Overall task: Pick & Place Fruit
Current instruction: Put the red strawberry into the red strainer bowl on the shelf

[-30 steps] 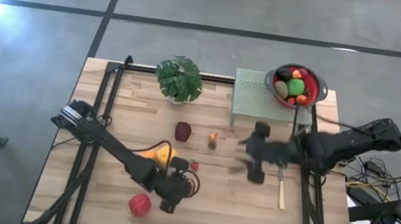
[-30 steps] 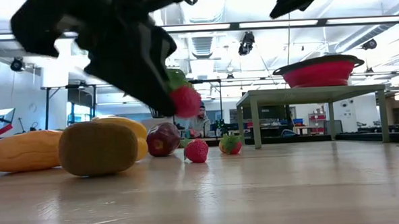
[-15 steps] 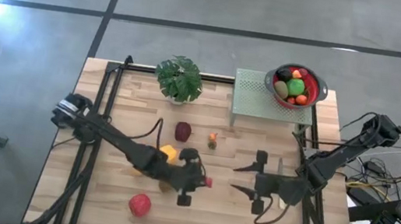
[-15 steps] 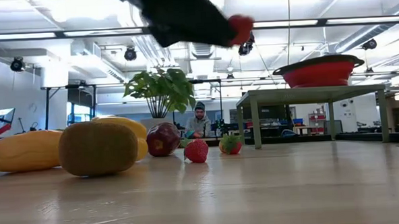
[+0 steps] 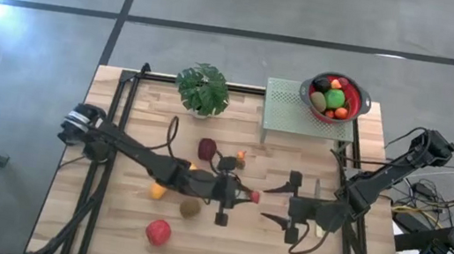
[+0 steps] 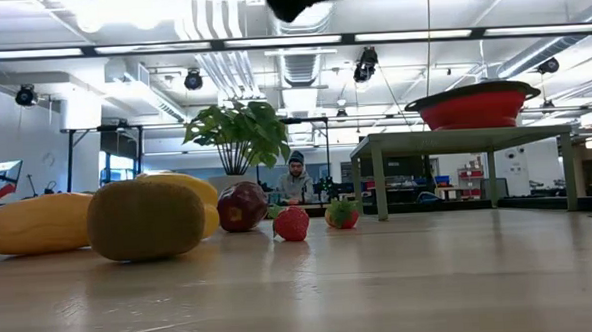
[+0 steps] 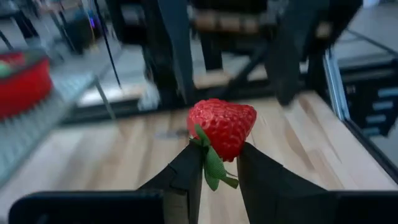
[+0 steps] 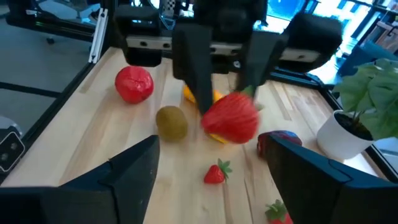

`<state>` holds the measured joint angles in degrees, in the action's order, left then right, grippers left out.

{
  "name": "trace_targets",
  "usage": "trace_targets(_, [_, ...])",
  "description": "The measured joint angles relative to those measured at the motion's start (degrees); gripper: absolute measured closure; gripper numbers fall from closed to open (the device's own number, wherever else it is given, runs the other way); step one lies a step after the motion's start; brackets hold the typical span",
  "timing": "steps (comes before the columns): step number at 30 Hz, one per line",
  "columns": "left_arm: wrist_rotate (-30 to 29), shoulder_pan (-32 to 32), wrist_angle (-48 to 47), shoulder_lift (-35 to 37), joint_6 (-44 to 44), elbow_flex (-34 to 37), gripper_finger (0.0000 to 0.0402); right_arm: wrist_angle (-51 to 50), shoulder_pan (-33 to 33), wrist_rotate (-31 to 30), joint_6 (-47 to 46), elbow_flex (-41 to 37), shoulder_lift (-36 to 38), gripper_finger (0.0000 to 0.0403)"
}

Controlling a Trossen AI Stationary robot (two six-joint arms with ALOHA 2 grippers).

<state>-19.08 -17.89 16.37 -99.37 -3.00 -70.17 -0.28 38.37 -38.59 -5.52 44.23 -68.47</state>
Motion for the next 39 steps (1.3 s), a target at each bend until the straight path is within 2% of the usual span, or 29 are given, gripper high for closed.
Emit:
trace_targets(7, [3.8,2.2,4.7,0.0,-3.0,0.0,0.0312,1.5,0.0,-2.7,1.6,0.0,0.0,0.0109])
trace_targets(20, [6.2,3.6,6.0,0.0,-5.2,0.0,0.0312,6.7,-3.8,-4.0,6.2,0.0,0.0,0.0149])
trace_targets(28, [6.2,3.8,6.1,0.0,-6.2,0.0,0.0312,6.9,-4.3,-3.8,7.2,0.0,0.0,0.0187])
trace_targets(35, [6.2,4.0,6.0,0.0,-6.2,0.0,0.0312,6.9,-4.3,-3.2,7.2,0.0,0.0,0.0239])
trace_targets(39, [6.2,4.0,6.0,0.0,-6.2,0.0,0.0312,6.9,-4.3,-3.2,7.2,0.0,0.0,0.0249])
